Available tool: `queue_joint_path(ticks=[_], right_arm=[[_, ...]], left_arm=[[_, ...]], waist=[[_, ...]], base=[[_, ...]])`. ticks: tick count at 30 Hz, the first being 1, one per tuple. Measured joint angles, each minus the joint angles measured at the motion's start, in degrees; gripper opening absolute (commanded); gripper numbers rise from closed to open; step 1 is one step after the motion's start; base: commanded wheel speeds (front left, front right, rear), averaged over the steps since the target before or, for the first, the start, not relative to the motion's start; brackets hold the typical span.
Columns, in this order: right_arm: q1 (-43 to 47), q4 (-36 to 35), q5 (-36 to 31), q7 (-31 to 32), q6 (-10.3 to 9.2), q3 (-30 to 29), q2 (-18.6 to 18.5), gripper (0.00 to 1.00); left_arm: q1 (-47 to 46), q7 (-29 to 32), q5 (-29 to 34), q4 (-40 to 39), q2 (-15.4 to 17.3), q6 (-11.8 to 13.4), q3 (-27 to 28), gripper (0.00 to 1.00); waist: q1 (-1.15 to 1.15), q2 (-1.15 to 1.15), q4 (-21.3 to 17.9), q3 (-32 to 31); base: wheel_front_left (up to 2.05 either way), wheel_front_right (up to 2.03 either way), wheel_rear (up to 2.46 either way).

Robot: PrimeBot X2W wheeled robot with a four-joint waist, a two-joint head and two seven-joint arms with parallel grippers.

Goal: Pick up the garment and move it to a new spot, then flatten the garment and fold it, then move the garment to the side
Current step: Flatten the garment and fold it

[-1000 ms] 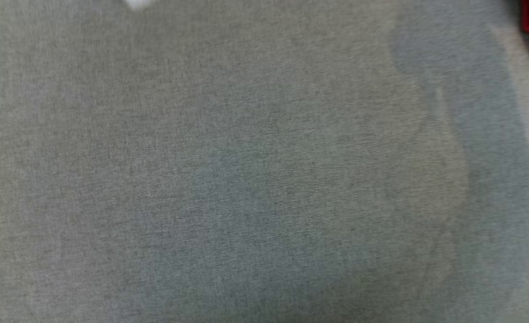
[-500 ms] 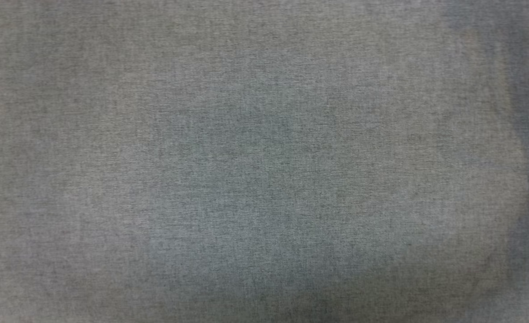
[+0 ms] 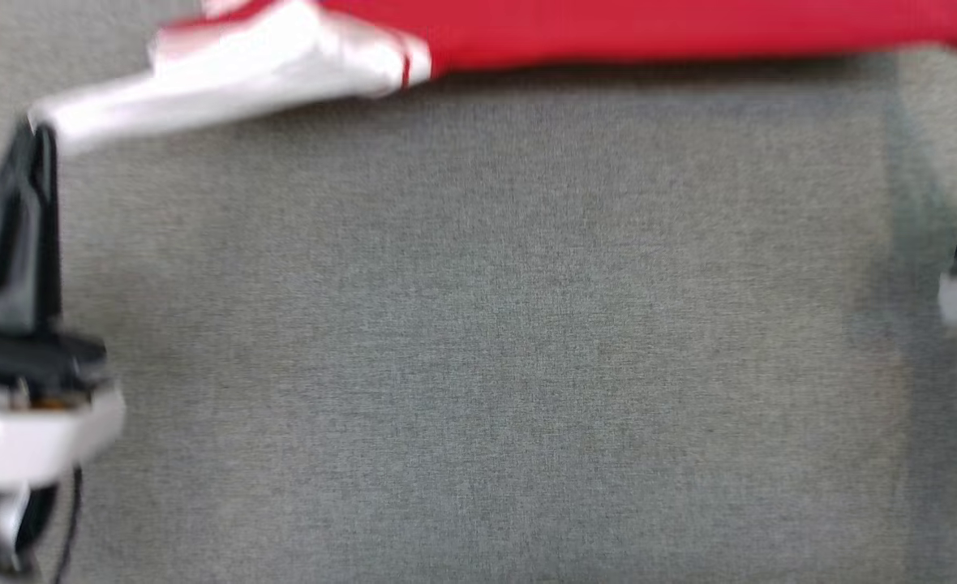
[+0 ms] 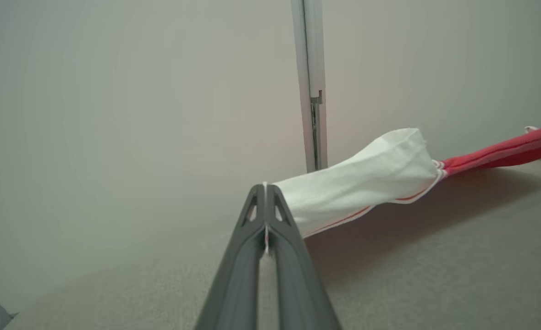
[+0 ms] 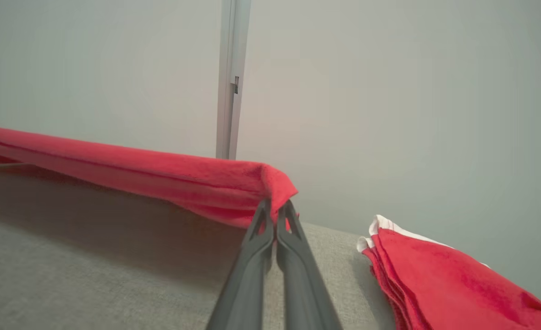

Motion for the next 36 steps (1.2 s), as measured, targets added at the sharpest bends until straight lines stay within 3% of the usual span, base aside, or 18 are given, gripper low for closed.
queue_joint_path(ticks=[9,19,23,29,36], right_arm=[[19.1,-8.9,-2.9,0.0,-0.01,-3.5,3.4,0.0],[32.9,-15.3,-5.6,0.0,-0.01,-8.2,6.2,0.0],[33.5,-14.9,-5.8,0.0,-0.01,-8.7,6.8,0.0],[28.2,-3.3,-7.1,0.0,-0.01,-4.7,8.2,0.0],[20.1,5.5,-6.9,0.0,-0.02,-2.6,8.0,0.0]], left_arm=[[24.4,0.0,5.2,-8.8,-8.0,-1.9,4.7,0.0],[37.7,0.0,8.3,-16.8,-9.2,-3.0,0.2,0.0],[37.0,0.4,9.7,-17.3,-8.7,-2.9,-0.6,0.0],[25.0,3.5,13.1,-9.8,-5.9,-3.0,-2.0,0.0],[10.1,2.0,15.6,2.4,-5.0,-3.2,-6.3,0.0]], waist=[[0.0,0.0,-1.0,-8.4],[0.0,0.0,-2.7,-13.5],[0.0,0.0,-3.8,-14.3],[0.0,0.0,-5.5,-15.0],[0.0,0.0,-5.5,-14.5]], base=[[0.0,0.0,0.0],[0.0,0.0,0.0],[0.0,0.0,0.0],[0.0,0.0,0.0],[0.0,0.0,0.0]])
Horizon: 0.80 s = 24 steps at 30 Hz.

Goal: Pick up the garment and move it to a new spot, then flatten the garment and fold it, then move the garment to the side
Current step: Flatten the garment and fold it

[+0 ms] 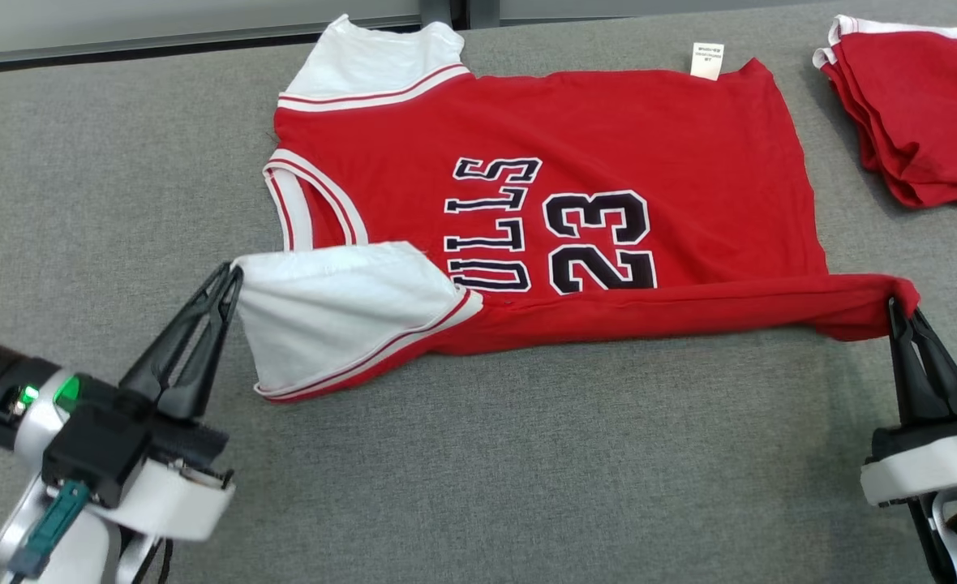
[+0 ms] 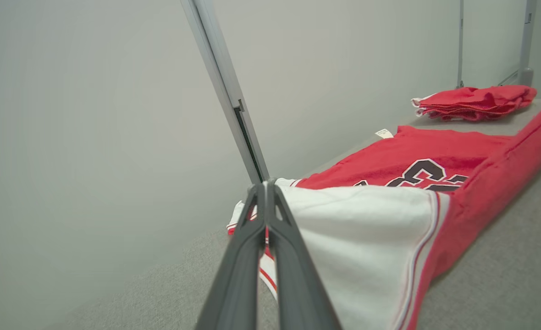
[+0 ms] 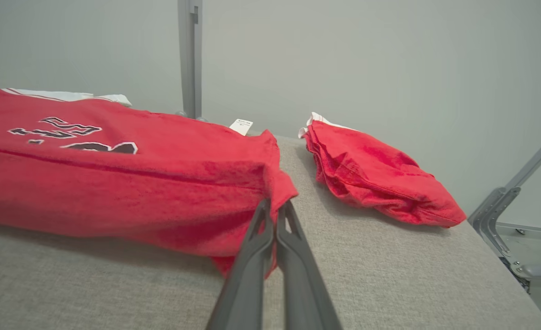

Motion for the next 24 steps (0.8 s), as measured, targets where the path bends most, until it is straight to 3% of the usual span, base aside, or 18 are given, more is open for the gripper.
queue_joint_path(ticks=[6,17,21,22,23,24], right_arm=[[-4.6,3.2,-0.6,0.0,0.0,-0.5,-0.2,0.0],[-11.8,7.0,-2.2,0.0,0.0,0.7,0.5,0.0],[-14.4,8.8,-2.4,0.0,0.0,1.9,1.0,0.1],[-15.0,9.2,-2.4,0.0,0.0,2.2,1.3,0.36],[-15.3,9.5,-2.4,0.0,0.0,2.7,1.5,1.0],[-15.6,9.7,-2.4,0.0,0.0,2.8,1.7,1.0]], left_arm=[[-12.1,-1.5,1.7,9.2,0.7,-0.3,-4.1,0.0],[-26.4,-1.9,3.0,18.4,1.9,-0.4,-8.5,0.0],[-29.4,-2.0,3.6,20.7,2.5,-0.4,-10.3,0.0],[-30.0,-2.0,3.9,21.7,2.5,-0.4,-10.5,0.08],[-30.4,-2.0,4.0,22.6,2.5,-0.4,-10.8,0.32],[-30.7,-2.0,4.0,23.3,2.3,-0.4,-10.9,0.66]], waist=[[0.0,0.0,0.5,2.3],[0.0,0.0,0.1,7.2],[0.0,0.0,-0.2,8.9],[0.0,0.0,-0.3,9.3],[0.0,0.0,-0.4,9.5],[0.0,0.0,-0.5,9.7]], base=[[0.0,0.0,0.0],[0.0,0.0,0.0],[0.0,0.0,0.0],[0.0,0.0,0.0],[0.0,0.0,0.0],[0.0,0.0,0.0]])
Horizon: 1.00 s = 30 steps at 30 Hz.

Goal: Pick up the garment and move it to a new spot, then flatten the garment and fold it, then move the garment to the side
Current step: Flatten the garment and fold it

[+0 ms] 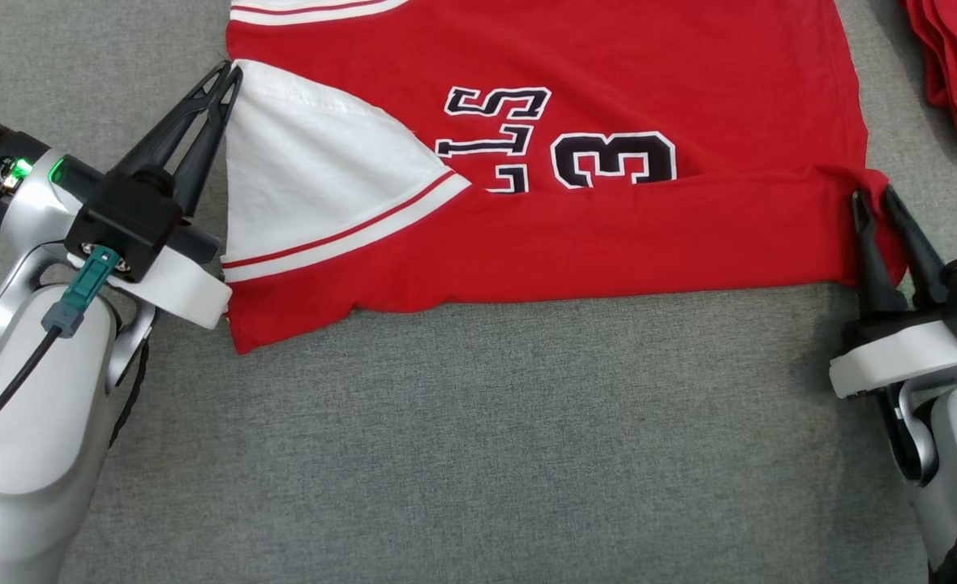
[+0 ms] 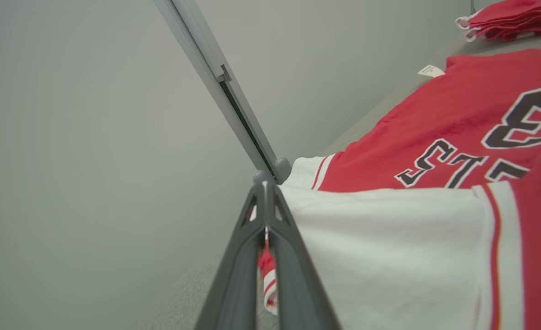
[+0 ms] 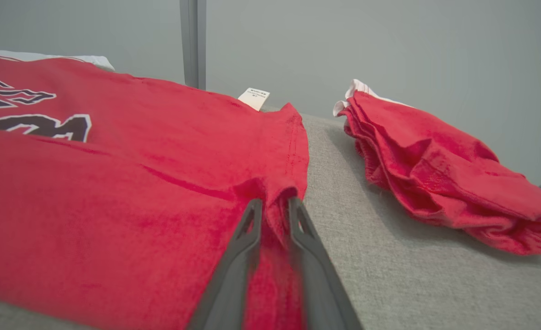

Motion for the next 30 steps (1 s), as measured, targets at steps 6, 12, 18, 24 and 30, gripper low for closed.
queue_joint_path(ticks=[6,12,18,24,30], right_arm=[[2.4,-6.5,-1.9,0.0,0.0,-3.6,0.4,1.0],[13.2,-12.0,-2.1,0.0,0.0,-7.4,2.8,1.0],[19.5,-12.8,-1.1,0.0,0.0,-8.9,4.7,1.0],[20.1,-12.4,-1.0,0.0,0.0,-7.6,5.4,1.0],[18.3,-10.0,0.3,0.0,0.0,-4.5,5.3,1.0]], left_arm=[[1.3,0.0,-1.3,0.1,-1.4,2.1,1.3,1.0],[13.7,0.0,-6.9,-3.0,-3.2,4.2,5.1,1.0],[26.3,1.6,-12.6,-1.9,-5.3,3.1,4.8,1.0],[28.6,7.6,-15.2,-0.6,-4.6,2.4,3.9,1.0],[27.6,9.2,-15.2,-1.8,-3.2,1.6,2.9,0.0]], waist=[[0.0,0.0,-0.2,-0.8],[0.0,0.0,-0.4,-3.9],[0.0,0.0,-0.6,-7.0],[0.0,0.0,-1.1,-7.9],[0.0,0.0,-1.7,-7.6]], base=[[0.0,0.0,0.0],[0.0,0.0,0.0],[0.0,0.0,0.0],[0.0,0.0,0.0],[0.0,0.0,0.0]])
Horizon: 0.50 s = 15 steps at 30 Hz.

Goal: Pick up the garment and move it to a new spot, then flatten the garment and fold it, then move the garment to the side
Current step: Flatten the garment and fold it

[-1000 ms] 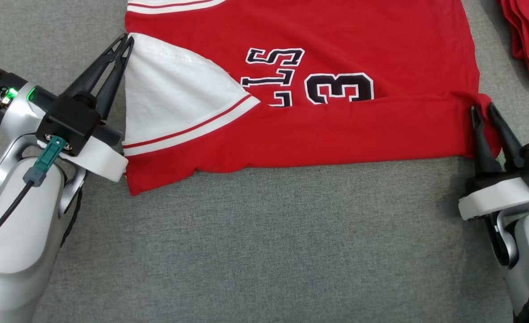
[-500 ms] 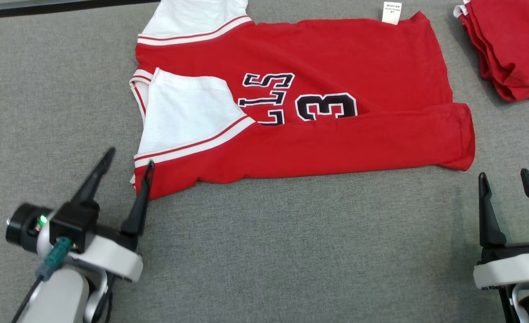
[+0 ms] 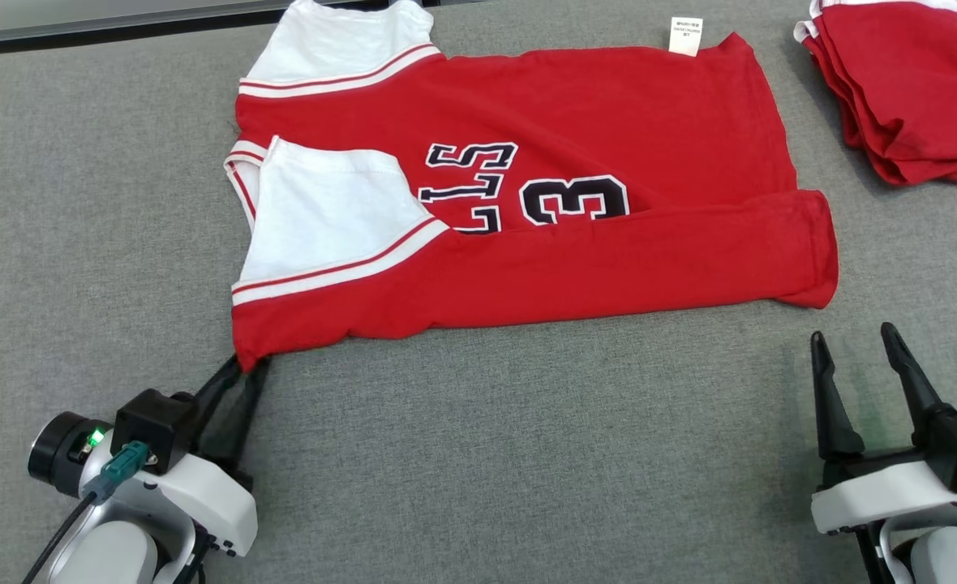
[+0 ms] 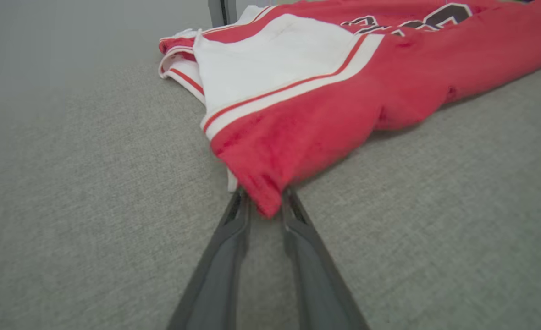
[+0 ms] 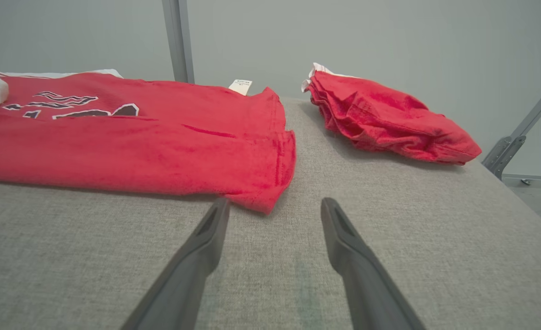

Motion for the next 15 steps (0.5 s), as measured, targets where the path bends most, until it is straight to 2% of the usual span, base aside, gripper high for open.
queue_joint_path(ticks=[9,15], right_arm=[[-6.2,10.9,7.4,0.0,0.0,5.3,-2.6,1.0],[-9.7,14.5,11.1,0.0,0.0,8.8,-5.3,1.0]], left_arm=[[-0.2,-1.2,0.2,-2.6,1.9,0.0,-0.1,0.0],[-0.3,-1.3,0.5,-3.3,2.9,0.2,0.1,0.0]], waist=[[0.0,0.0,1.0,0.4],[0.0,0.0,2.1,1.0]], base=[[0.0,0.0,0.0],[0.0,0.0,0.0]])
